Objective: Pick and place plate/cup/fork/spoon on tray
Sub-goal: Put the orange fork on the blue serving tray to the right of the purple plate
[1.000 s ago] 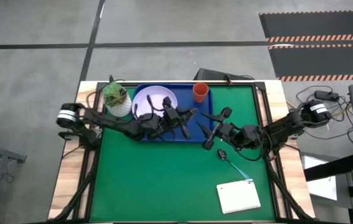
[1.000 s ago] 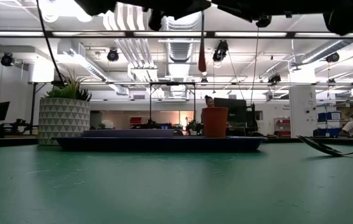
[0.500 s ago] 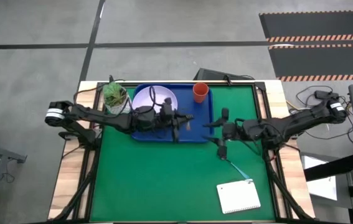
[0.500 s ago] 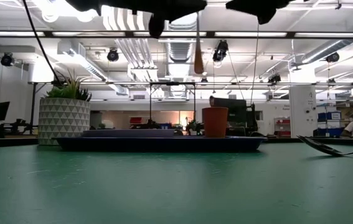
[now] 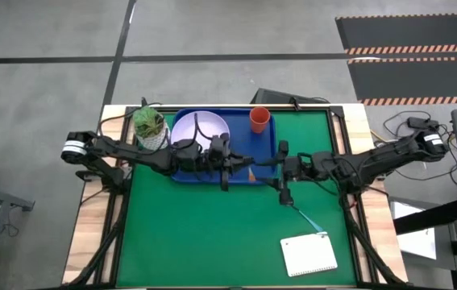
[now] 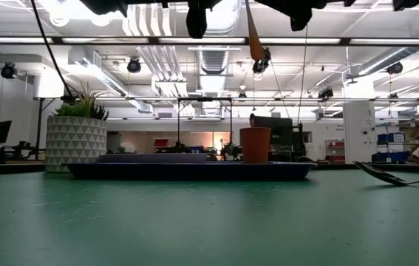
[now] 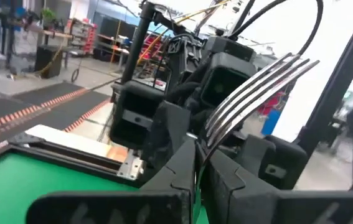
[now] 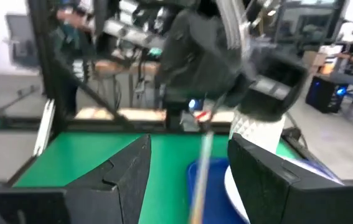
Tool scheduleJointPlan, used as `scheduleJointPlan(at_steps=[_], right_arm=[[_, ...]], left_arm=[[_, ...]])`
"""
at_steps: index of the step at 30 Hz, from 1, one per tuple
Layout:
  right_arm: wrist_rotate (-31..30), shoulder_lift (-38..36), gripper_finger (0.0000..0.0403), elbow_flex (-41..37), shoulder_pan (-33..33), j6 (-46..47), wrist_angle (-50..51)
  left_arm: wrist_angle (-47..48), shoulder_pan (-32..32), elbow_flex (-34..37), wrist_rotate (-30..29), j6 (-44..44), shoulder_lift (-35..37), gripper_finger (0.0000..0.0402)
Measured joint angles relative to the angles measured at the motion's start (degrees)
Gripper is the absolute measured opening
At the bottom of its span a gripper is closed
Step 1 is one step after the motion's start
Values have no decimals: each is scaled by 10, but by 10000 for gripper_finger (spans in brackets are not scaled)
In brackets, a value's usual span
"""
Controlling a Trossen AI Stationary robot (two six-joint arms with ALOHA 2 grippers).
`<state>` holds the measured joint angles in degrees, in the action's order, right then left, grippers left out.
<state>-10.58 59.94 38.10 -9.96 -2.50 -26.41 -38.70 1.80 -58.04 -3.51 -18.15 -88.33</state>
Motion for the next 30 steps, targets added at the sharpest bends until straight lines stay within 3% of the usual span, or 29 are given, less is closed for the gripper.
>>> scheduleJointPlan(at_steps=[10,13,19,30], right_arm=[[21,65,194,0,52,30,-34],[31,79,160,0,67,39,-45],[86,79,24,0,79,40,-57],[108,77,8,-27,84,57,-111]], left_arm=[[2,-2,2,0,-11,0,0],[1,-3,2,-2,-6,0,0],[4,-7,2,-4,-10,0,0],[17,-22,3,0,8,1,1]])
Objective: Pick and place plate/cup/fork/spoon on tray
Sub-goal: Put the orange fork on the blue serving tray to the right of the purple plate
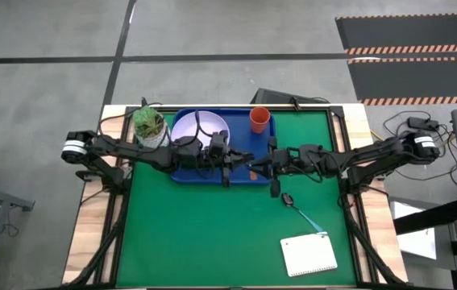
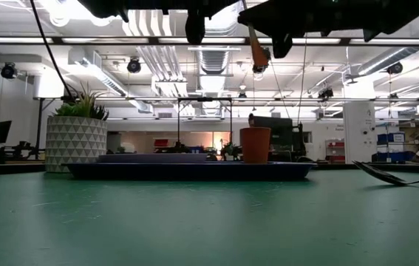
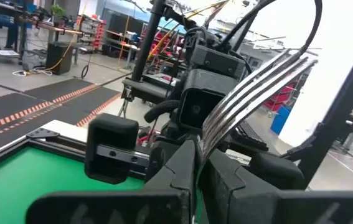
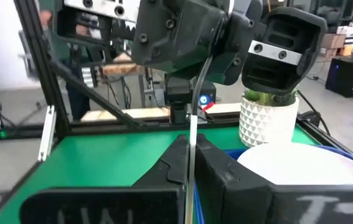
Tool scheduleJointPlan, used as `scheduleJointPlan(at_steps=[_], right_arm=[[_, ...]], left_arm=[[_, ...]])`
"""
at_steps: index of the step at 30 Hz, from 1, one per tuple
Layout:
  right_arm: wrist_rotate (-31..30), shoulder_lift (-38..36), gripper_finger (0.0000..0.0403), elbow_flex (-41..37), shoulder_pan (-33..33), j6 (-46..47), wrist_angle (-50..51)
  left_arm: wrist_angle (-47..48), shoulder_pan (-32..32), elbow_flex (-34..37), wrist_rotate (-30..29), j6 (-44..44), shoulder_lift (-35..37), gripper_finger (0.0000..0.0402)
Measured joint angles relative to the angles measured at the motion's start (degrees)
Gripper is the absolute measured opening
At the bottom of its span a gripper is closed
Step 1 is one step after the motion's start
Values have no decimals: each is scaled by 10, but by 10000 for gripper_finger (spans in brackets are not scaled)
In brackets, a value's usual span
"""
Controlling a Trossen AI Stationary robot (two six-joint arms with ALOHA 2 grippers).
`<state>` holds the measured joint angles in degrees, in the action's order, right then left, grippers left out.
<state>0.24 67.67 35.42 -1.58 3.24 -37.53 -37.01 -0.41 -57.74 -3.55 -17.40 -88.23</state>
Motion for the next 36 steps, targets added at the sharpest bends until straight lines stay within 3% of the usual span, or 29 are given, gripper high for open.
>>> scheduleJointPlan(at_steps=[15,20,28,36], right_arm=[[-8,28,8,-33,28,1,-109],[-67,83,8,-49,31,-30,-201],[-168,132,8,-62,51,-74,-274],[-233,130,8,-65,53,-126,-282]], left_arm=[[3,-12,-1,-46,7,14,122],[18,-20,0,-56,74,35,130],[91,-22,0,-179,118,34,131],[123,-19,0,-180,117,26,130]])
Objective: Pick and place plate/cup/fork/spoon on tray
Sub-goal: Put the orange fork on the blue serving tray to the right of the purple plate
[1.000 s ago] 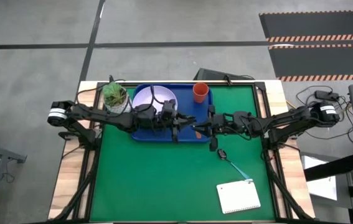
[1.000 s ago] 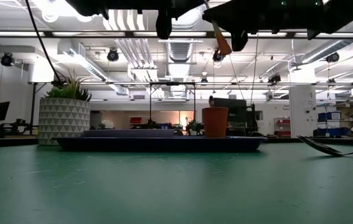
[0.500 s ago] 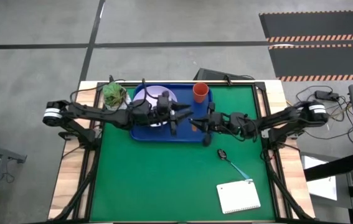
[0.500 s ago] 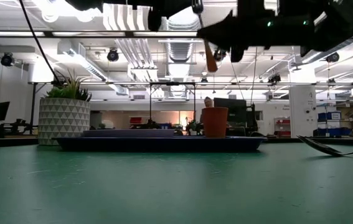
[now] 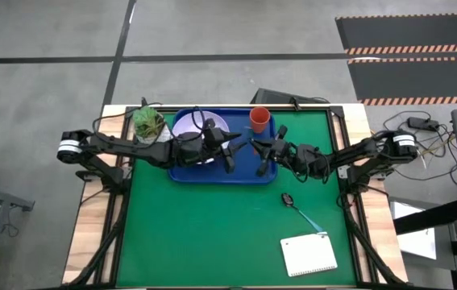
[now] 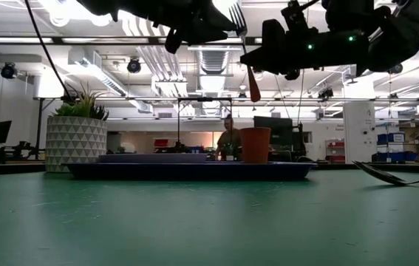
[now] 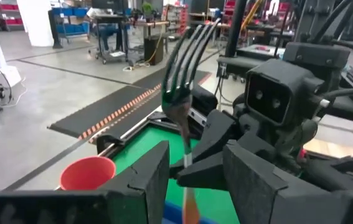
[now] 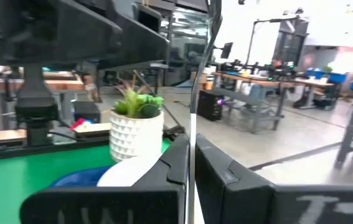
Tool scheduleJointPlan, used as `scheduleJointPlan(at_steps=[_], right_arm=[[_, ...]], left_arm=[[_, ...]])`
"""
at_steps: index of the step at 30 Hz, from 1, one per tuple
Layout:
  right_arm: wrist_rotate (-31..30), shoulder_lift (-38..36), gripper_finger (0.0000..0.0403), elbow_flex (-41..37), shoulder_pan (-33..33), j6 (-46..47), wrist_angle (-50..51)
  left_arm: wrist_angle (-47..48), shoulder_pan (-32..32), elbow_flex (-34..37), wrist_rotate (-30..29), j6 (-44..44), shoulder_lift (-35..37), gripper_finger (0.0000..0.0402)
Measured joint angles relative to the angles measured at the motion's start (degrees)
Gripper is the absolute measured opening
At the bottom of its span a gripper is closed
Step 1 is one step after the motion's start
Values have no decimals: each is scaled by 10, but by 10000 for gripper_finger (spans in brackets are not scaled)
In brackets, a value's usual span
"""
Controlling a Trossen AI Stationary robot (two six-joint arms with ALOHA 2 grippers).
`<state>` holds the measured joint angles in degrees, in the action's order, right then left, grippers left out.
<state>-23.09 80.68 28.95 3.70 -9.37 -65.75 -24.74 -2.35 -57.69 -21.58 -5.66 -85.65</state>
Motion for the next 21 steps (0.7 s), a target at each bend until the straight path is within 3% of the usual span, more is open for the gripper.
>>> scheduleJointPlan(at_steps=[15,21], right_arm=[[-5,1,8,1,1,-13,-6],[-5,1,8,1,1,-12,-6]], left_arm=[[-135,0,0,-3,0,-99,130],[-141,0,0,-48,7,-99,130]])
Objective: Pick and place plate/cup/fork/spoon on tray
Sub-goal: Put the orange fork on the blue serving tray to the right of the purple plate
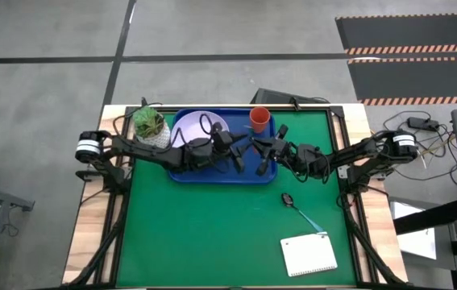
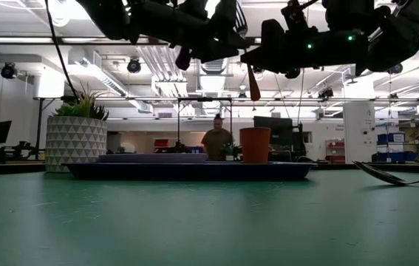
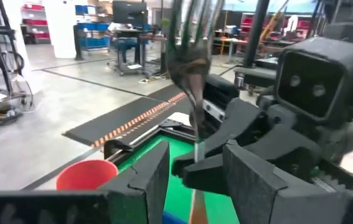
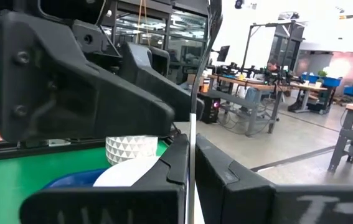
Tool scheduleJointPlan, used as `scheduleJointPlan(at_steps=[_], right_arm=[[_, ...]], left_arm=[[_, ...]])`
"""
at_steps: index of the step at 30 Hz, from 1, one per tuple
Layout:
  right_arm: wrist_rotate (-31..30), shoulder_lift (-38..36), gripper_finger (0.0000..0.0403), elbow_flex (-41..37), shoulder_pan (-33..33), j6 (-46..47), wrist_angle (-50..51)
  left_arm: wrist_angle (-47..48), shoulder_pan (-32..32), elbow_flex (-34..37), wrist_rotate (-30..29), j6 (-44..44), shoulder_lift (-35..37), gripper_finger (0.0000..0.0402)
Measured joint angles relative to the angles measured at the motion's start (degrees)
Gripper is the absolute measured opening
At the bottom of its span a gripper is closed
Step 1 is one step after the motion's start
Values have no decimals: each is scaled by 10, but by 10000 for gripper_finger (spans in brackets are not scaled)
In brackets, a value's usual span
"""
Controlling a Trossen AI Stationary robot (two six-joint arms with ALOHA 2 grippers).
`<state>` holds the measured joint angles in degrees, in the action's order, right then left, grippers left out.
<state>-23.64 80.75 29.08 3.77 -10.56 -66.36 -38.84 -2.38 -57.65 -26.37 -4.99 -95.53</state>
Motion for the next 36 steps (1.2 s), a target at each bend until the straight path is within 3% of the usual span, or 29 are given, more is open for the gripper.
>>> scheduleJointPlan(at_steps=[8,13,17,23,31,36], right_arm=[[-1,3,8,3,0,0,0],[-5,3,8,2,0,0,1],[-6,3,8,2,0,0,0],[-24,3,9,1,0,-9,1],[-26,3,16,12,0,-18,40],[-25,0,63,26,0,5,83]], left_arm=[[-119,-1,-3,-2,47,-35,130],[-126,-1,-8,-11,51,-56,127],[-136,-1,-8,-14,54,-62,97],[-132,-1,-8,-14,52,-61,12],[-124,-2,-8,-19,-3,-60,2],[-93,-1,-8,-22,-48,-53,1]])
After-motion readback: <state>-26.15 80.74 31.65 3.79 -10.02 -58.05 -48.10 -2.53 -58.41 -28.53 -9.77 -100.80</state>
